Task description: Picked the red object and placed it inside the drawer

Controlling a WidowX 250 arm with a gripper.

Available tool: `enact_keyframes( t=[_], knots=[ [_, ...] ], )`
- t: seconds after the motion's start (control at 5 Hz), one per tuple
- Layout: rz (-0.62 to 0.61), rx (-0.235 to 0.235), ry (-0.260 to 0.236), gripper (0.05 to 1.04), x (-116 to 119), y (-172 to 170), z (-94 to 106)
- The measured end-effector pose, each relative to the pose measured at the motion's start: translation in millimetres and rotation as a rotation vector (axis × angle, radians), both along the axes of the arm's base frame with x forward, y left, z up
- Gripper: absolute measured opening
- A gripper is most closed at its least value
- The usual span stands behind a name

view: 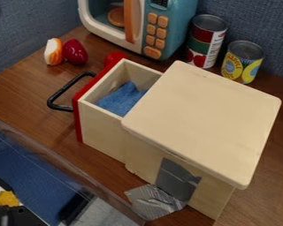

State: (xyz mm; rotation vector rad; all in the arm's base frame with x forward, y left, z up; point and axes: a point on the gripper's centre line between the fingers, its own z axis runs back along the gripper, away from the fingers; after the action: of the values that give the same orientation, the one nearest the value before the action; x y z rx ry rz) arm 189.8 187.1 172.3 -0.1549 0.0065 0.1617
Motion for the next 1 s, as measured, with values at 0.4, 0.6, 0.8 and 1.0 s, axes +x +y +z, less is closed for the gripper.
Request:
enact_keyframes(
  t=[0.4,0.6,0.8,1.0],
  knots=[
    [0.348,0.141,-0.186,1.000,49.6,-23.2,-17.3],
    [0.582,0.202,-0.248,1.000,70.8,-21.5,-34.2],
    [0.772,0.194,-0.278,1.000,93.8,-14.3,-61.7],
    [0.887,0.201,-0.297,1.000,109.9,-6.3,-83.6]
  ],
)
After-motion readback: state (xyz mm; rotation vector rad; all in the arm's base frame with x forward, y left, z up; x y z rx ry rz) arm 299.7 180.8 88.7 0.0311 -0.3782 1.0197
